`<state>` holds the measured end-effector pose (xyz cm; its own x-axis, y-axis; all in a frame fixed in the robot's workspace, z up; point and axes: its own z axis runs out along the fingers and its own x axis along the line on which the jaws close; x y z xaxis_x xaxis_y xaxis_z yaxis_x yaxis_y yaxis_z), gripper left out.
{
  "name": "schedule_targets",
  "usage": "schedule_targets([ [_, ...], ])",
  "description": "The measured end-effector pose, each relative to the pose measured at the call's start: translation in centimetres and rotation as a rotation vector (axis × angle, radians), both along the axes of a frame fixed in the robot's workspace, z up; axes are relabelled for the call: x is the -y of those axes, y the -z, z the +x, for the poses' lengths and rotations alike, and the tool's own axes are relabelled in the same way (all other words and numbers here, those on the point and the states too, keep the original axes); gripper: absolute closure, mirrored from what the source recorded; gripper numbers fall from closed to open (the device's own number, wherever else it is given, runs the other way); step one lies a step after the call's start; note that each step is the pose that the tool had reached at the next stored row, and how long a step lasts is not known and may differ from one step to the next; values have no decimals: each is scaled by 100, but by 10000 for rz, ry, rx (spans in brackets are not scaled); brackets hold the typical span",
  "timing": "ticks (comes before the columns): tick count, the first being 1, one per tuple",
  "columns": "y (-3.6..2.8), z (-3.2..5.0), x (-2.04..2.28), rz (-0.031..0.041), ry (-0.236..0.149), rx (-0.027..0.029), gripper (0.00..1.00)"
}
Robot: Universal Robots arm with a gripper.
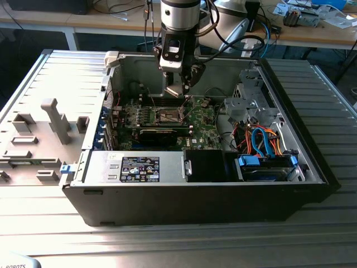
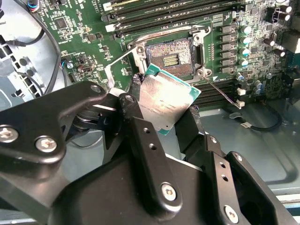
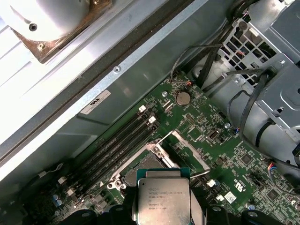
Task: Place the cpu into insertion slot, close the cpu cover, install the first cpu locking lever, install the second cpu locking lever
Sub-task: 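Place the cpu into insertion slot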
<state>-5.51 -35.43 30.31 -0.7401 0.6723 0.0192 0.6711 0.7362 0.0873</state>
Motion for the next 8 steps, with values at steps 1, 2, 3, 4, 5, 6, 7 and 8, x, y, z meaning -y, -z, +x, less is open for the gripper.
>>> schedule_targets([
  [1, 0, 0, 0, 0, 22, 0, 46],
  [2, 1, 0, 0, 0, 51, 0, 46],
  [3, 1, 0, 0, 0, 81, 0, 46],
  [4, 1, 0, 0, -1, 113, -1, 46],
  [5, 1, 0, 0, 0, 130, -1, 46],
  [6, 1, 0, 0, 0, 151, 0, 46],
  [7, 2, 0, 0, 0, 188, 0, 46],
  [8, 2, 0, 0, 0, 218, -1, 46],
])
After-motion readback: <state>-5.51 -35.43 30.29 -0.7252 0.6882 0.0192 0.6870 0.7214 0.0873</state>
